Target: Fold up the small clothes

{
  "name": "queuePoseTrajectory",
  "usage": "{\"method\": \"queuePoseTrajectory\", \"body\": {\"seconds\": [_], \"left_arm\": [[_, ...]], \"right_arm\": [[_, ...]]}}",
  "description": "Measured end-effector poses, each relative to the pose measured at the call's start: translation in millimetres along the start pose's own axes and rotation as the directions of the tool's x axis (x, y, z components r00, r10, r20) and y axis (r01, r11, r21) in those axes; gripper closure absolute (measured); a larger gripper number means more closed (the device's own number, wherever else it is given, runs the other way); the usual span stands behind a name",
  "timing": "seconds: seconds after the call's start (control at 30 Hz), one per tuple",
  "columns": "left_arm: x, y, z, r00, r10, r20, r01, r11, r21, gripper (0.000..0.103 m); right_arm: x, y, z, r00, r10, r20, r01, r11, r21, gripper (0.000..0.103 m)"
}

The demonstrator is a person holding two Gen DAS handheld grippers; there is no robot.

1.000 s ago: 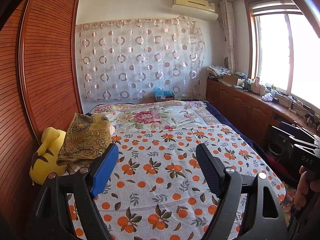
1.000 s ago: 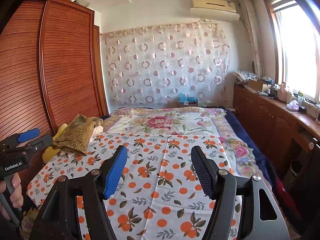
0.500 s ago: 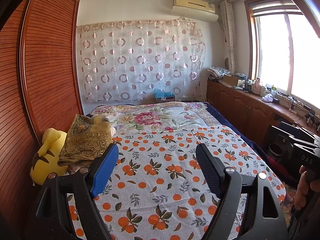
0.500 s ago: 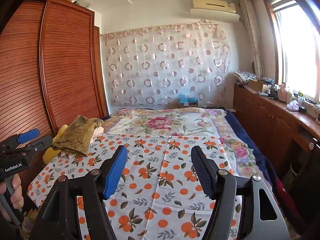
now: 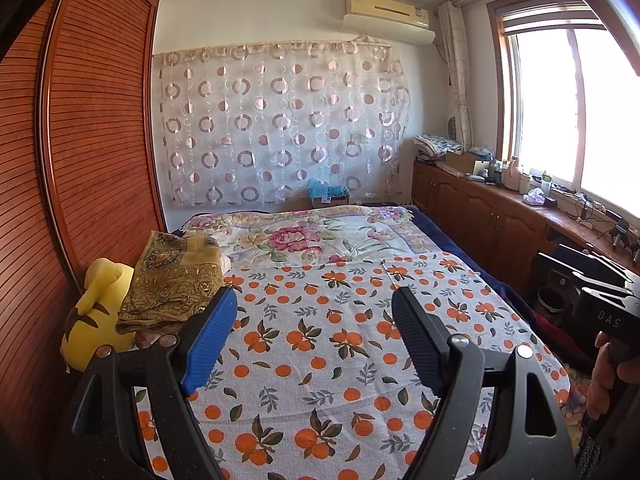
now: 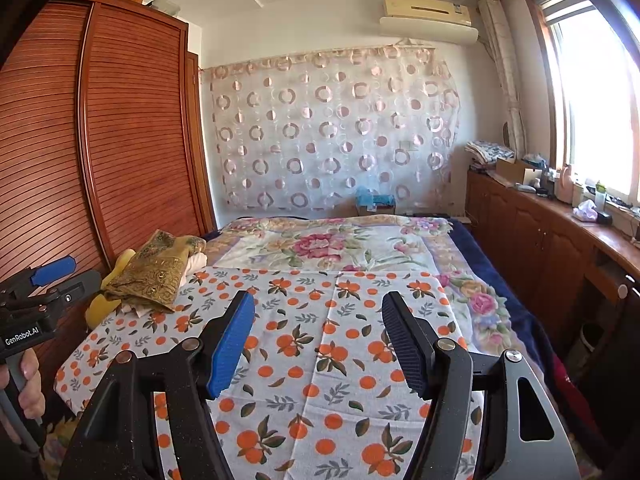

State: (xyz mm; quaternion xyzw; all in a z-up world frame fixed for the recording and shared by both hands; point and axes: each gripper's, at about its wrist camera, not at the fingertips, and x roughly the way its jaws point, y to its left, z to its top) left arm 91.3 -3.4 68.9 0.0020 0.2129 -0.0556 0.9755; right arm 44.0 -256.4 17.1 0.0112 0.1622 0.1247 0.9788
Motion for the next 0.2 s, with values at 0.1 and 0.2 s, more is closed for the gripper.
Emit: {"method": "queuePoseTrajectory", "body": {"seconds": [0.1, 0.2], "left_arm": [[-0.6, -0.4, 0.6, 1.0, 0.001, 0.001, -0.001, 1.0, 0.0, 0.023], [-0.4, -0.2, 0.2, 1.0, 0.001, 0.001, -0.001, 1.0, -0.001, 0.023]], "right_arm": [[-0.4, -0.9, -0.1, 1.0, -0.003, 0.004, 0.003, 1.0, 0.001, 0.035], [-0.7, -3.1, 0.0, 1.0, -0.009, 0.006, 0.009, 1.0, -0.001, 0.035]]}}
